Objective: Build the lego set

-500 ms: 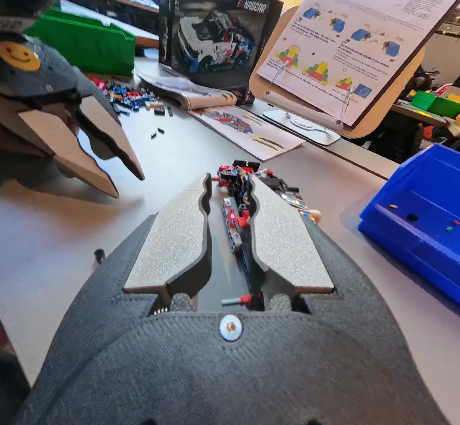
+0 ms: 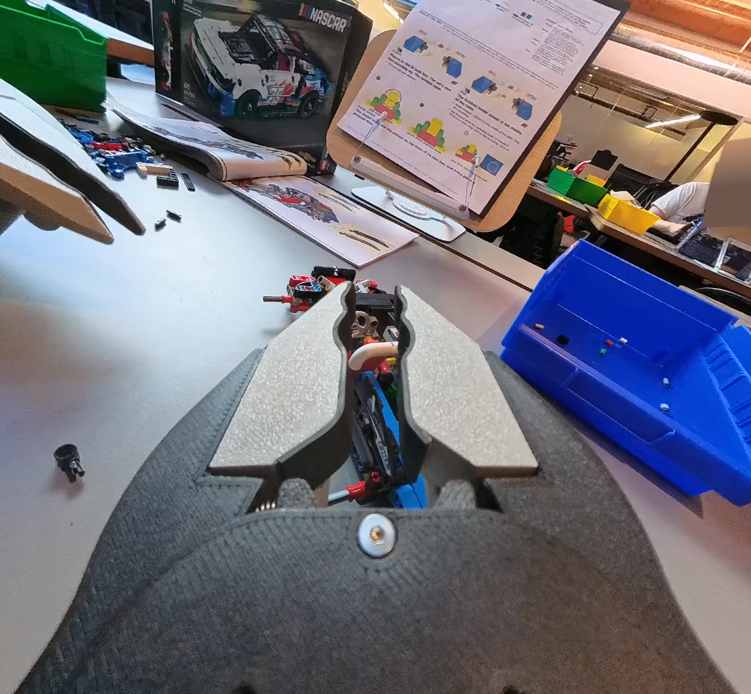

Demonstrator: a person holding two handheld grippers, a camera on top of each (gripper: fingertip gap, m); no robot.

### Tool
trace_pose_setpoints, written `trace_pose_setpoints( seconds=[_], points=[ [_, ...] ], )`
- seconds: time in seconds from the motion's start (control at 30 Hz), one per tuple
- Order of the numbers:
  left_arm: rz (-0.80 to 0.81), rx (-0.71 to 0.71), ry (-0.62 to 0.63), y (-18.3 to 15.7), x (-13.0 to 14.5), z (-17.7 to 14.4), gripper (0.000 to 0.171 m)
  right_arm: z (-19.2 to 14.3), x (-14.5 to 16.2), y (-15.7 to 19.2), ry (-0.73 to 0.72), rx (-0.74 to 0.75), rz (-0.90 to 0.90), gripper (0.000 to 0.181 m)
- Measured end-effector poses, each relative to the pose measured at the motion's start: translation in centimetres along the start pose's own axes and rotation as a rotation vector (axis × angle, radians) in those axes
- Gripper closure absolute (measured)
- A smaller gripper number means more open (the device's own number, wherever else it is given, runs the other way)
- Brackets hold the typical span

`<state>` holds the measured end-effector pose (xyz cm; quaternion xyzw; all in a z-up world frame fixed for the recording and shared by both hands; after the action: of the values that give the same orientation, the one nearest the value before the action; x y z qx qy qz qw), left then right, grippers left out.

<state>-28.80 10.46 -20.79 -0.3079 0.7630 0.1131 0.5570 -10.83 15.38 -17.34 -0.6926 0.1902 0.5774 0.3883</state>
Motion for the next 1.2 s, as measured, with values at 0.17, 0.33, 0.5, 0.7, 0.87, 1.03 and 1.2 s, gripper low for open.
trace_pose_setpoints(
  seconds=[0.17, 0.33, 0.5, 0.7, 0.87, 1.03, 1.2],
  points=[
    [-0.030, 0.008, -0.012, 0.09, 0.04, -0.46, 0.152, 0.11, 0.15, 0.24, 0.015, 0.002, -0.026, 0.168],
    [-0.034, 0.013, -0.015, 0.04, 0.04, -0.57, 0.152, 0.07, 0.19, -0.10, 0.013, 0.012, -0.005, 0.168],
    [-0.034, 0.013, -0.002, 0.05, 0.17, -0.42, 0.151, 0.06, 0.16, -0.21, 0.008, 0.013, -0.002, 0.169],
    [-0.047, 0.019, 0.006, 0.13, 0.20, -0.21, 0.151, 0.01, 0.10, -0.43, -0.001, 0.015, 0.009, 0.170],
    [-0.052, 0.020, 0.001, 0.19, 0.12, -0.16, 0.152, -0.04, 0.05, -0.58, -0.007, 0.018, 0.018, 0.171],
    [-0.065, 0.026, -0.008, 0.29, 0.03, -0.24, 0.152, -0.05, 0.02, -0.63, -0.009, 0.022, 0.015, 0.172],
    [-0.068, 0.024, -0.015, 0.36, -0.06, -0.20, 0.152, 0.00, 0.10, -0.48, -0.005, 0.011, 0.008, 0.172]
  ],
)
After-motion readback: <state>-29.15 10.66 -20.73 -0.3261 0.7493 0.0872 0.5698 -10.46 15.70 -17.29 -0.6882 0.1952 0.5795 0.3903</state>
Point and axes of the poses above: each gripper's, where its closed fingertips meet, z out along the fingers, x out of its underside, y = z × x across the jaws, the point moved 3 cm from there along -z, back along the fingers, and after that the axes turned 1 degree about -y, right-handed, at the moved point
